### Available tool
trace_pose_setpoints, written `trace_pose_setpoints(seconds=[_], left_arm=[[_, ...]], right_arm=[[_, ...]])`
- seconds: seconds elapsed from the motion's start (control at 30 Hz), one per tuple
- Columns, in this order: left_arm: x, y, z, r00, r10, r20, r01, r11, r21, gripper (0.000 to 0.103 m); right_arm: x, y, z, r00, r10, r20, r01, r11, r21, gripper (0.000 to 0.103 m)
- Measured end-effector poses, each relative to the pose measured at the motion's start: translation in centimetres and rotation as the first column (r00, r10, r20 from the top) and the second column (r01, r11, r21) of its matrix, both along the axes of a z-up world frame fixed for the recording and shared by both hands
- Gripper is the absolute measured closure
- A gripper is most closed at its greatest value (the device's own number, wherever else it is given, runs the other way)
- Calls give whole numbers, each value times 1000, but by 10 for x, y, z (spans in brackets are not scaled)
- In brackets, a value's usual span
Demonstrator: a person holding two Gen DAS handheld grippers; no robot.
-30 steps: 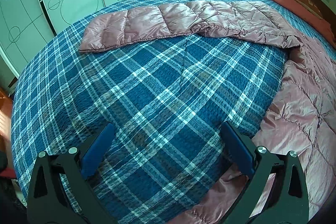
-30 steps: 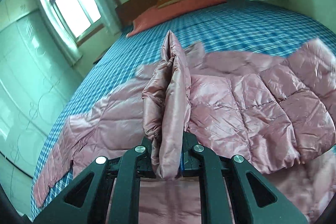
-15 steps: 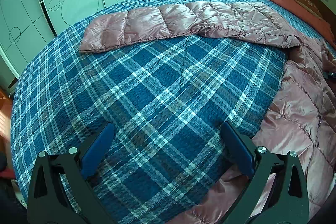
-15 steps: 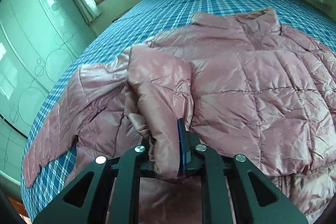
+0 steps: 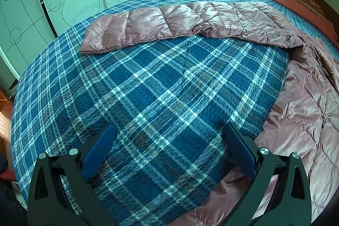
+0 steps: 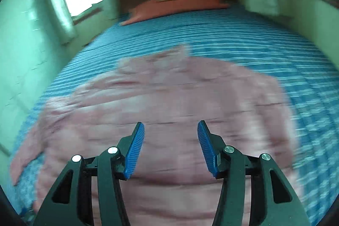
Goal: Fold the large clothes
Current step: 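Open the right gripper and withdraw it over the jacket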
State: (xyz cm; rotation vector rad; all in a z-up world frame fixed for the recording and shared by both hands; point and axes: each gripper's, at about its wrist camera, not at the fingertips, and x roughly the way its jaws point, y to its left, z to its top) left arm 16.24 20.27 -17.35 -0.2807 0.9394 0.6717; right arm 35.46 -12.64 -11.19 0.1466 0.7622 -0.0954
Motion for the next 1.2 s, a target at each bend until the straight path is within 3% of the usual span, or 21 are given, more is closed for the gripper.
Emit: trace_pose_setpoints(seconds=[0.1,0.17,0.27,0.43,0.47,0.53,0.63,0.73,0.8,0.87,1.0,1.2], left_arm=[[0,0,0,1000,0,1,0,1000,0,2],[-1,0,-1,1000,0,1,0,1000,0,2],[0,0,-2,1000,0,3,0,1000,-2,2],[1,2,-2,1000,0,0,0,1000,2,2],[1,2,-2,1000,0,1,0,1000,2,2],[0,1,-2,1000,0,2,0,1000,2,2],[0,0,-2,1000,0,4,0,1000,2,2],[0,0,-3,1000,0,2,0,1000,5,2],[1,1,-3,1000,0,1,0,1000,6,2],[0,1,-3,1000,0,4,0,1000,2,2],[0,4,-3,1000,0,9,0,1000,-3,2],[1,5,-5,1000,1,12,0,1000,-8,2]], right_arm=[[15,-39,-43,985,-67,-157,63,998,-32,52],[14,-40,-52,989,-30,-143,25,999,-40,52],[19,-36,-35,989,-2,-145,-4,999,-43,52],[46,-57,-15,996,-64,-58,62,998,-28,52],[54,-61,-21,995,-79,-61,77,997,-29,52],[74,-65,-47,985,-71,-159,68,997,-28,51],[81,-59,-41,984,-63,-164,50,995,-81,50],[77,-55,-32,994,-55,-98,52,998,-32,50],[87,-49,-54,986,-32,-165,19,996,-82,49],[78,-42,-47,988,-47,-146,29,992,-123,49],[35,-23,-25,995,7,-101,-9,1000,-19,49],[16,-4,-54,993,20,-116,-26,998,-48,49]])
